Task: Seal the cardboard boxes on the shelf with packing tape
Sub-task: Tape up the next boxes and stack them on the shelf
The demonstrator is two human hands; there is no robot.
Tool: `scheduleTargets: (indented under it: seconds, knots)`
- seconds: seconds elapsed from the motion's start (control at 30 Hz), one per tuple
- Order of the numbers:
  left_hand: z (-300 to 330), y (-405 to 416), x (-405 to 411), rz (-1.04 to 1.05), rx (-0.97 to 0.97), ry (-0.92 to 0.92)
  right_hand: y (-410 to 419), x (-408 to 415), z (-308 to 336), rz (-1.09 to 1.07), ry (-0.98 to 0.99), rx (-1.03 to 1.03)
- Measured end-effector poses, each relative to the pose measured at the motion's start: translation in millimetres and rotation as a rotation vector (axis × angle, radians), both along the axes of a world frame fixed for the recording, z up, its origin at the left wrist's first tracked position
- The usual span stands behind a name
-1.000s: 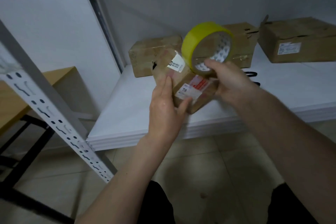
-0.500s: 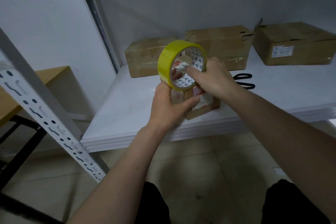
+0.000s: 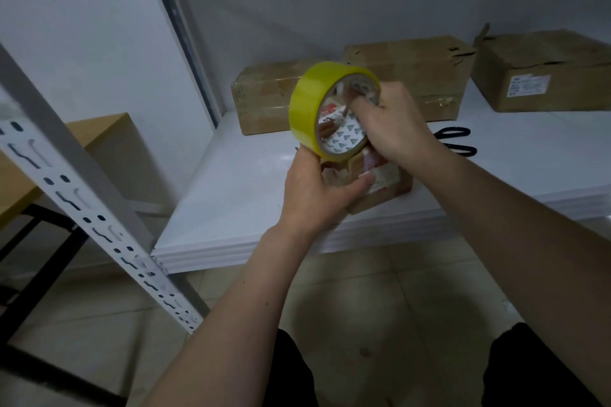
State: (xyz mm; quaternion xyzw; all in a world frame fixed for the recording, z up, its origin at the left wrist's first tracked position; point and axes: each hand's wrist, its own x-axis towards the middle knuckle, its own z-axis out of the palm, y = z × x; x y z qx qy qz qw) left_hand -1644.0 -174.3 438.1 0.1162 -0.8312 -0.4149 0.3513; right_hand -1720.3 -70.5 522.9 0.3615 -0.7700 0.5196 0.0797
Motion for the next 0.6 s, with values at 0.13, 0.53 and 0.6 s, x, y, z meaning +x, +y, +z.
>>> scheduleTargets:
  seconds: [0.13,0.53,0.6]
  knots:
    - [4,0,0,-0.005,-0.028,0.033,0,-2,-2,-0.022,-0.034,-0.051]
    - [2,-3,0,-0.061,-0.123,0.091,8,-4,3,-0.095,-0.094,-0.154]
    - [2,-4,0,-0.065,-0.121,0.098,9,-6,3,-0.102,-0.086,-0.139]
